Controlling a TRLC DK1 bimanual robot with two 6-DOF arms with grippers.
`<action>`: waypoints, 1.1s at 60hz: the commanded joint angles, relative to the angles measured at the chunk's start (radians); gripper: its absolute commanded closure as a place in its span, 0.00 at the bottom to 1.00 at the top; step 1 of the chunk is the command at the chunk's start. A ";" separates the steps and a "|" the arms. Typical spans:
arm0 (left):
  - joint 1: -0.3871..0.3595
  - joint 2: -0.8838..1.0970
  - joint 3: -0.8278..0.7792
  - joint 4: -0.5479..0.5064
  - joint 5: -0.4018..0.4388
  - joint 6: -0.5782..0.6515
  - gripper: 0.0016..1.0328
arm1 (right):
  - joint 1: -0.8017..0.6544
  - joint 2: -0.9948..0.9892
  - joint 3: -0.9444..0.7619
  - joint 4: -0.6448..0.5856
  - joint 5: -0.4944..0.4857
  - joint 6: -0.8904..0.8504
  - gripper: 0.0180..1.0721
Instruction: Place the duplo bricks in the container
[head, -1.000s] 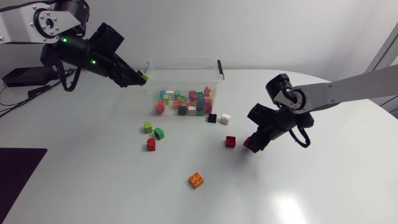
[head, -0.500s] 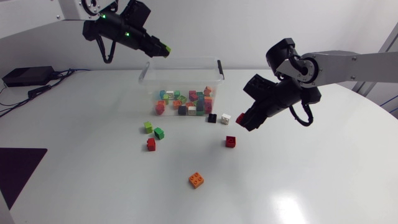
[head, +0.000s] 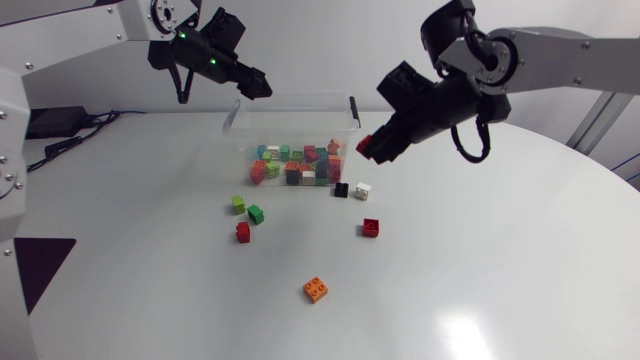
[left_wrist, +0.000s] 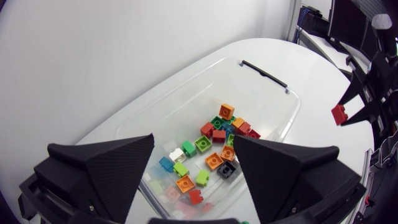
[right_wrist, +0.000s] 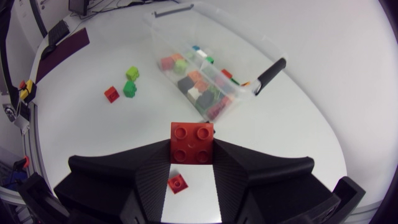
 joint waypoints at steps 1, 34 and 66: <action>0.017 -0.095 -0.076 -0.005 -0.001 0.014 0.03 | 0.016 0.011 0.062 0.002 -0.004 0.041 0.76; 0.083 -0.576 -0.773 0.052 -0.007 0.268 0.04 | 0.084 0.298 0.469 0.065 -0.001 0.156 0.75; 0.090 -0.636 -1.069 0.144 -0.004 0.394 0.04 | 0.084 0.657 0.926 -0.018 0.070 0.170 0.21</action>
